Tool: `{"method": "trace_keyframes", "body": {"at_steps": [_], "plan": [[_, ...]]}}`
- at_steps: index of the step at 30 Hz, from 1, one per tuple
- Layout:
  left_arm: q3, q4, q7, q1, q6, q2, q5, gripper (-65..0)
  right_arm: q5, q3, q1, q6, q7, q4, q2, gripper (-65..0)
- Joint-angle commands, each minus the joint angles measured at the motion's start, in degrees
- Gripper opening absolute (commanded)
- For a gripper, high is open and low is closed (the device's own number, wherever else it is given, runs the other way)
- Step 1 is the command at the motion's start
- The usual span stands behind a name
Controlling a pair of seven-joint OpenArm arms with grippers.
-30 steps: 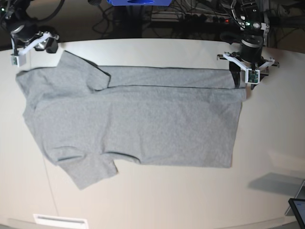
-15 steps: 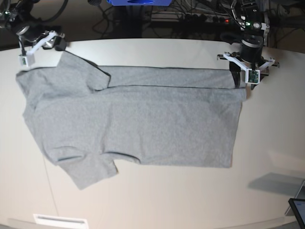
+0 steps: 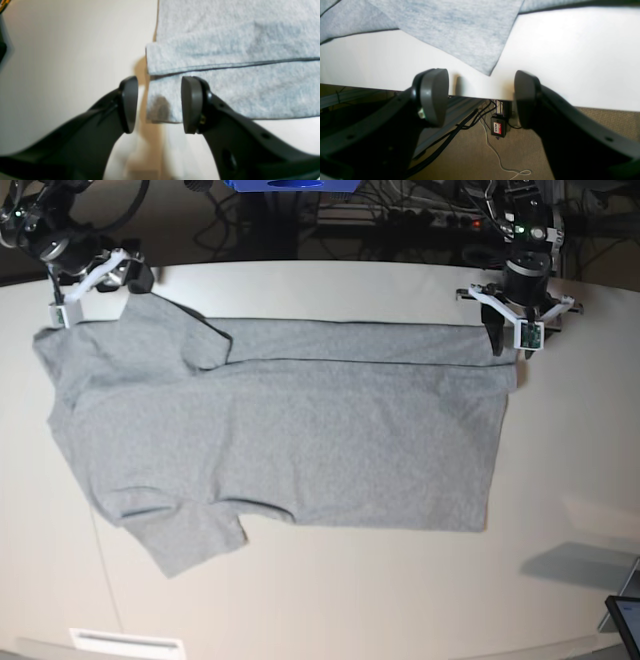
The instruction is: Fold the T-shirt properly
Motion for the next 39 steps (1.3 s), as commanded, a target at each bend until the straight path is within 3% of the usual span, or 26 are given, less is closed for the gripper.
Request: {"method": "trace_keyframes", "body": {"at_steps": [1, 21, 23, 27, 29, 35, 39], "plan": [[-0.3, 0.8, -1.4, 0.2, 0.4, -0.4, -0.2, -37.8, 0.4, 0.0, 0.0, 0.4, 0.2, 0.6, 0.3, -25.0], [-0.5, 0.9, -1.4, 0.2, 0.4, -0.4, 0.0, -37.8, 0.4, -3.3, 2.3, 0.4, 0.2, 0.6, -1.0, -25.8], [-0.5, 0.9, -1.4, 0.2, 0.4, -0.4, 0.0, -37.8, 0.4, -3.3, 2.3, 0.4, 0.2, 0.6, -1.0, -31.5], [-0.5, 0.9, -1.4, 0.1, 0.4, -0.4, 0.0, -37.8, 0.4, -3.3, 2.4, 0.4, 0.2, 0.6, -0.9, -51.4], [-0.5, 0.9, -1.4, 0.1, 0.4, -0.4, 0.0, -37.8, 0.3, -3.3, 2.8, 0.4, 0.2, 0.6, -0.8, -58.0], [-0.5, 0.9, -1.4, 0.1, 0.4, -0.4, -0.1, -37.8, 0.1, -3.4, 3.7, 0.4, 0.1, 0.6, -0.6, -64.9], [-0.5, 0.9, -1.4, 0.1, 0.4, -0.4, -0.1, -37.8, 0.0, -3.4, 4.1, 0.4, -0.1, 0.6, -0.5, -64.9]]}}
